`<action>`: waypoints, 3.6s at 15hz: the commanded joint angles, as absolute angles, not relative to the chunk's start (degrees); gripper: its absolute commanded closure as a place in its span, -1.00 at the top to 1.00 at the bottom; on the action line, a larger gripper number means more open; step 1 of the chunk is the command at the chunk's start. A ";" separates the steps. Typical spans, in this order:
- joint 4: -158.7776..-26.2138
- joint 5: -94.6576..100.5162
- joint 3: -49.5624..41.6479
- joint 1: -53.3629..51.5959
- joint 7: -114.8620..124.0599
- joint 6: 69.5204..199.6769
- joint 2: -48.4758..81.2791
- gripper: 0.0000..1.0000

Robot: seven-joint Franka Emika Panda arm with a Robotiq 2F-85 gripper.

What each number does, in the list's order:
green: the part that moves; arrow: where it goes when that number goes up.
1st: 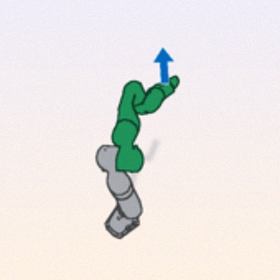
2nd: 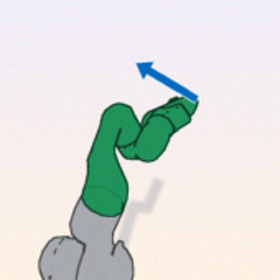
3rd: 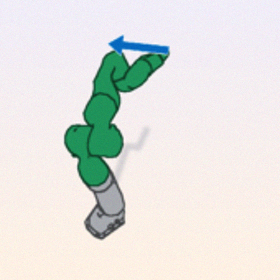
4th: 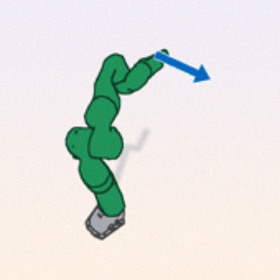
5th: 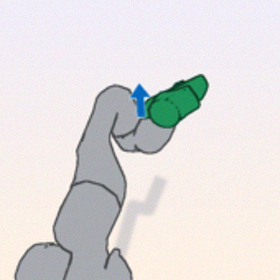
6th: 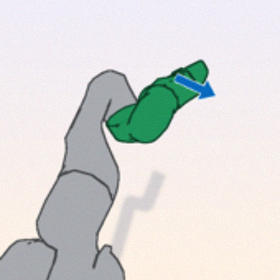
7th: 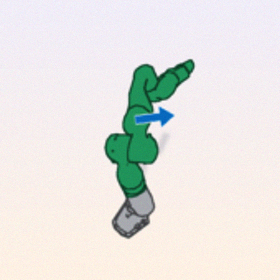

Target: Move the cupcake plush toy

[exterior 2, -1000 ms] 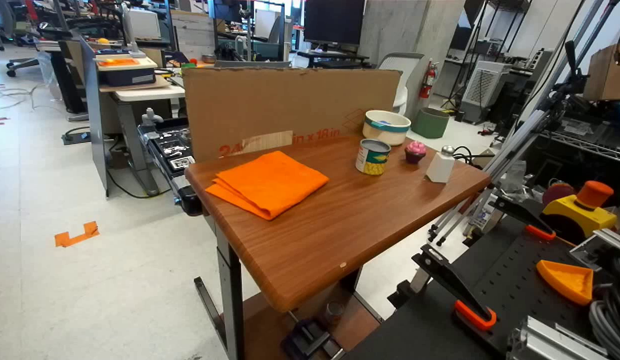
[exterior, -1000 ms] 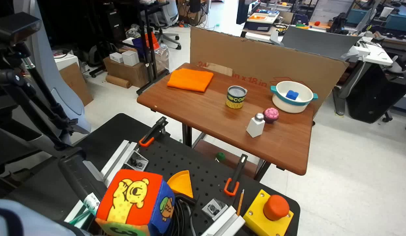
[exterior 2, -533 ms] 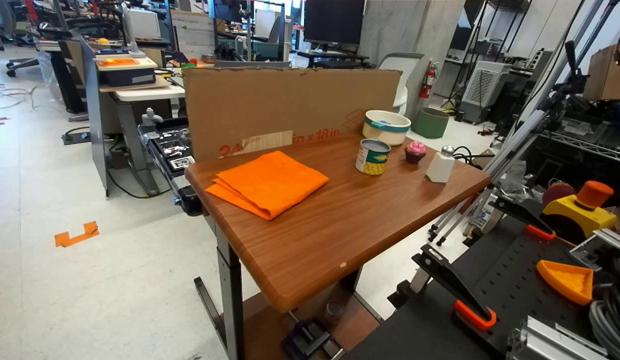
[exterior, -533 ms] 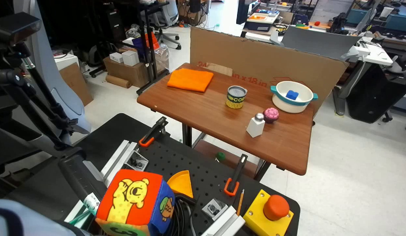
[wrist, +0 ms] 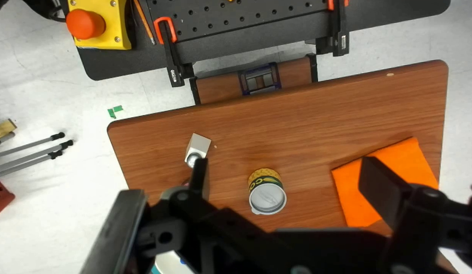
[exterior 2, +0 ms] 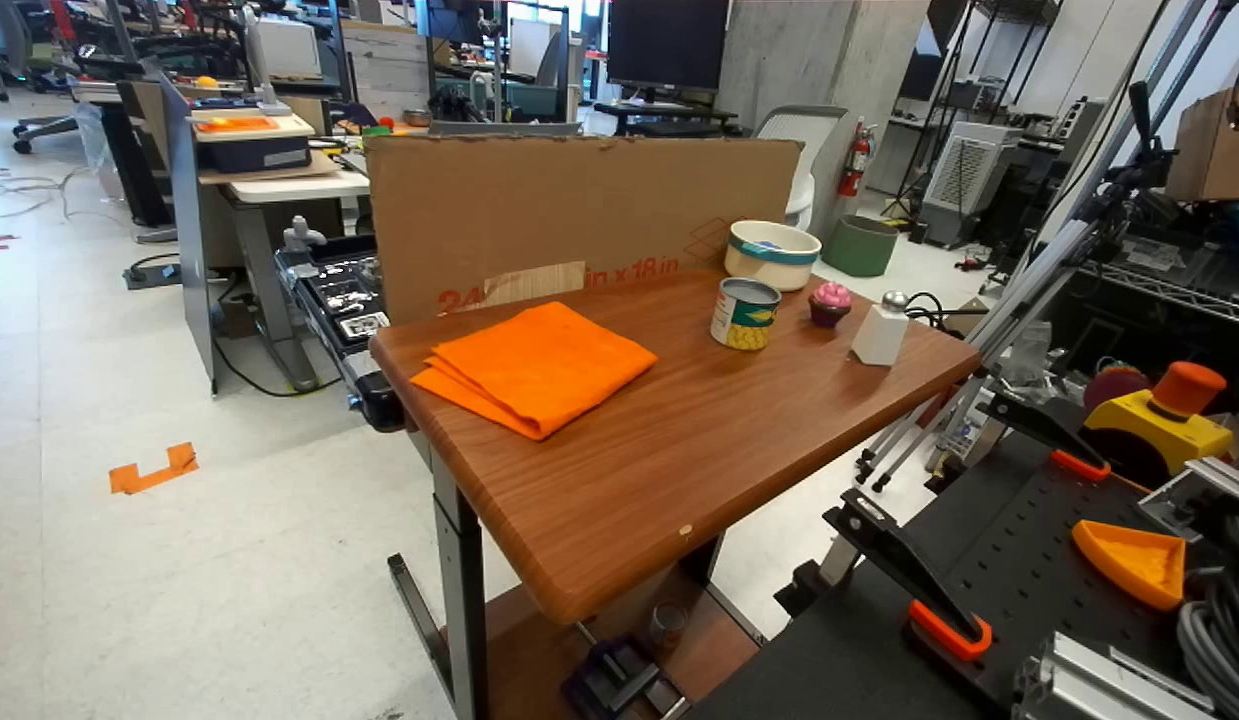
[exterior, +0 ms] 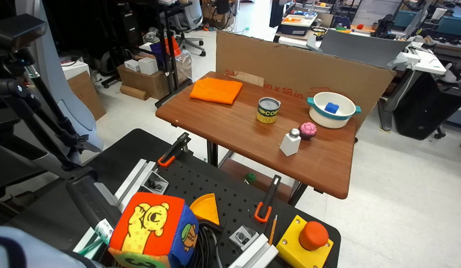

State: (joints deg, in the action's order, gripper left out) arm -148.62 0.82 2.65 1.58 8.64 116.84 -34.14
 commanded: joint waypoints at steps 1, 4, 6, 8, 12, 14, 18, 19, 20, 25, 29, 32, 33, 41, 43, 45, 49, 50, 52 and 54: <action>-144.46 2.01 1.65 3.15 8.67 117.54 -29.10 1.00; -139.23 2.43 0.24 4.74 8.71 116.83 -22.46 1.00; -135.56 1.67 -0.94 5.28 8.28 116.13 -17.47 1.00; -132.17 1.02 -2.02 5.57 8.22 116.95 -12.65 1.00; -124.72 0.83 -3.65 5.87 8.69 117.24 -2.81 1.00; -121.78 0.79 -4.30 5.90 8.91 118.66 1.70 1.00; -118.37 0.87 -5.32 5.84 8.73 126.46 9.61 1.00; -117.69 1.13 -5.50 5.78 8.73 127.93 11.33 1.00; -117.33 1.61 -5.69 5.69 8.71 129.74 13.31 1.00; -115.66 4.55 -6.91 4.87 10.01 133.61 21.39 1.00; -112.94 6.60 -8.21 4.26 12.01 134.14 27.33 1.00; -111.03 7.28 -8.70 3.82 12.81 134.43 30.92 1.00; -110.51 7.32 -8.78 3.68 12.88 134.48 31.88 1.00; -107.10 9.27 -9.93 1.00 14.68 134.41 38.03 1.00; -105.89 9.86 -10.84 0.33 15.76 134.04 39.43 0.47; -105.31 11.09 -11.92 -0.51 16.90 134.12 40.76 0.16; -105.70 12.16 -12.34 -1.30 17.18 134.58 41.13 -0.43; -105.92 12.28 -12.35 -1.41 17.08 134.62 40.79 -0.43; -106.60 12.96 -12.59 -1.98 17.22 134.39 39.76 -0.43; -108.35 13.65 -12.45 -2.12 16.45 135.12 38.06 -0.43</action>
State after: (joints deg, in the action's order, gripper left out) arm -106.45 11.53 -11.53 -0.79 15.87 133.87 39.98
